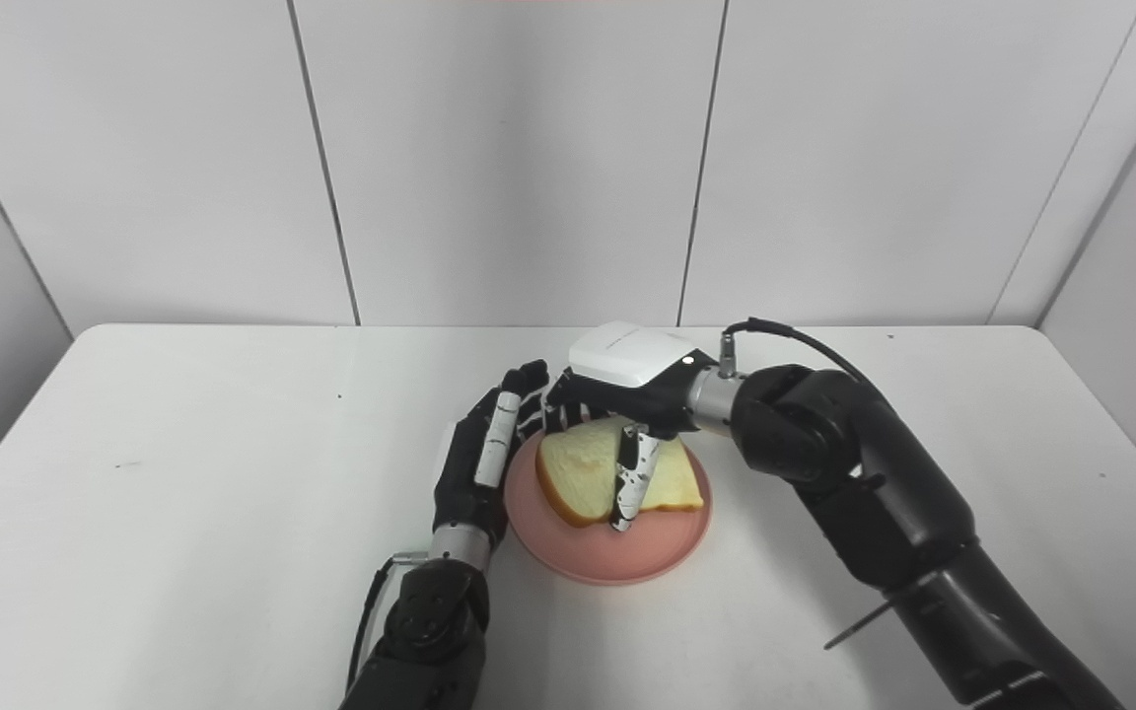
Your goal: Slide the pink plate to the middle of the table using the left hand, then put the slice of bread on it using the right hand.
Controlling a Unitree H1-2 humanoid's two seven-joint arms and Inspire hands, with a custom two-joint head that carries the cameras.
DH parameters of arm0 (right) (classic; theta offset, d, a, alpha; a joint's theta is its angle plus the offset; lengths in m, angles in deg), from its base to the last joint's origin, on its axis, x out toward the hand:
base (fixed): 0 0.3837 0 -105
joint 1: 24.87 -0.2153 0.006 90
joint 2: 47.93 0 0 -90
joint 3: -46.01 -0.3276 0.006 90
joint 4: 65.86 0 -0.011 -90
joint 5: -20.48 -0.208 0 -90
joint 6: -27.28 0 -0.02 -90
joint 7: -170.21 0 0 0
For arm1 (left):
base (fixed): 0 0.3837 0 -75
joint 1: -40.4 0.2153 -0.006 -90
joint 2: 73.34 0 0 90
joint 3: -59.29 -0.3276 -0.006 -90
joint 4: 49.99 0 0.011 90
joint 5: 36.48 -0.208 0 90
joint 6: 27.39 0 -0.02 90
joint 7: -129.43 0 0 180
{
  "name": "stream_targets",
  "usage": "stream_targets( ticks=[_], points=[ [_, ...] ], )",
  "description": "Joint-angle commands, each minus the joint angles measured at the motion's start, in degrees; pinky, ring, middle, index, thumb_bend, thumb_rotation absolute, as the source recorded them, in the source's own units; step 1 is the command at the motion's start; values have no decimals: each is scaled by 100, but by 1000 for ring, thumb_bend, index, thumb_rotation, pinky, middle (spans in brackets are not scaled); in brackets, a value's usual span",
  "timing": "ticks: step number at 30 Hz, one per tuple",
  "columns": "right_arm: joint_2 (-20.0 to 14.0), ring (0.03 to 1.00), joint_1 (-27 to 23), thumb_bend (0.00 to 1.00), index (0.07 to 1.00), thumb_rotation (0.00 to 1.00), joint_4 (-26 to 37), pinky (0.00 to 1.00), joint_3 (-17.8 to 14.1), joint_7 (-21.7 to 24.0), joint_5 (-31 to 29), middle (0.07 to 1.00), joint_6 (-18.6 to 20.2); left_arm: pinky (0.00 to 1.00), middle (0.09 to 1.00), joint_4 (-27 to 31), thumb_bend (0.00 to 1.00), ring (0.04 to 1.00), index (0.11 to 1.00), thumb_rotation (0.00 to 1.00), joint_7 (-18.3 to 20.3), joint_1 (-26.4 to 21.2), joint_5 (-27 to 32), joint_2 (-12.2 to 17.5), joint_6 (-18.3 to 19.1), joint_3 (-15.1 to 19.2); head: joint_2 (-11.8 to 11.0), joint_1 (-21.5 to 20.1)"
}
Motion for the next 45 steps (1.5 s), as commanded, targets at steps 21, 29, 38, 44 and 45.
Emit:
stream_targets(
  ticks=[21, 29, 38, 44, 45],
  points=[
    [-86, 753, -44, 862, 618, 287, -407, 704, 255, -1366, 1051, 755, -499, 836, 868, 126, 789, 850, 766, 871, 36, 305, 25, 34, 498, 3, 98, -102],
    [-132, 860, -41, 1000, 722, 609, -405, 911, 263, -1262, 1067, 826, -465, 794, 860, 309, 763, 836, 748, 885, 76, 405, 80, 69, 591, -39, 120, -157],
    [-160, 873, -31, 1000, 747, 742, -183, 943, 134, -987, 781, 833, -388, 818, 863, 399, 764, 847, 724, 875, 158, 458, 131, 96, 622, 23, 151, -267],
    [-210, 880, -21, 1000, 758, 743, 86, 947, 36, -734, 691, 841, -265, 827, 865, 520, 777, 854, 711, 885, 173, 507, 99, 139, 716, 10, 171, -330],
    [-224, 882, -19, 1000, 761, 739, 139, 949, 17, -679, 684, 843, -237, 829, 866, 547, 782, 851, 710, 887, 171, 519, 89, 143, 737, 2, 173, -341]
  ],
)
